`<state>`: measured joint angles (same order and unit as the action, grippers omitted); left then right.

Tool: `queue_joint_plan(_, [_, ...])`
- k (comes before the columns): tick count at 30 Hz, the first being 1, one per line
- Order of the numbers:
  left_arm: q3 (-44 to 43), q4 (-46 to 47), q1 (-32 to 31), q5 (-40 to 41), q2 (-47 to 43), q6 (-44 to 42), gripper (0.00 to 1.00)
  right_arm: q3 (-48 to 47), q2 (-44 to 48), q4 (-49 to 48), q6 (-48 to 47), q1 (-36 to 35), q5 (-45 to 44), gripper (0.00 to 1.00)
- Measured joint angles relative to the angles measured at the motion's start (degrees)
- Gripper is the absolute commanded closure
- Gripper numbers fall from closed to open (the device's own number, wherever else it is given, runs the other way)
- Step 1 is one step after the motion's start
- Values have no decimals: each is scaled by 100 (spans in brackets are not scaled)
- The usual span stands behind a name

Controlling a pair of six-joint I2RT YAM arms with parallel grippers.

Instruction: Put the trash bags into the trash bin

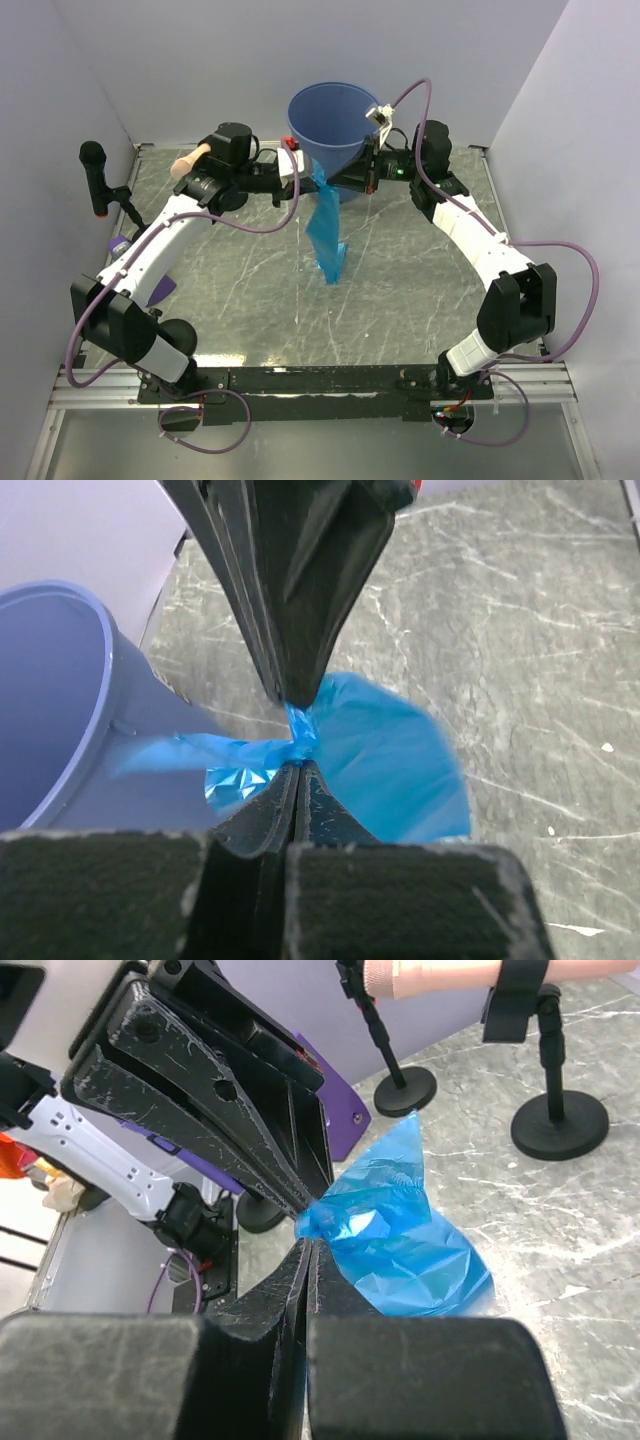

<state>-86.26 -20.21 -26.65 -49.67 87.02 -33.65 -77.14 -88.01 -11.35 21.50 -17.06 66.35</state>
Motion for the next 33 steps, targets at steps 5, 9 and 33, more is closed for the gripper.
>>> queue_joint_plan(5, [11,-109,52,33,0,35,99,-4,7,260,-297,92,-61,100])
queue_joint_plan(9, [11,50,92,57,-22,339,99,173,76,595,-695,74,-116,100])
queue_joint_plan(33, [7,-717,96,-72,-87,-122,62,315,413,422,-396,7,-520,100])
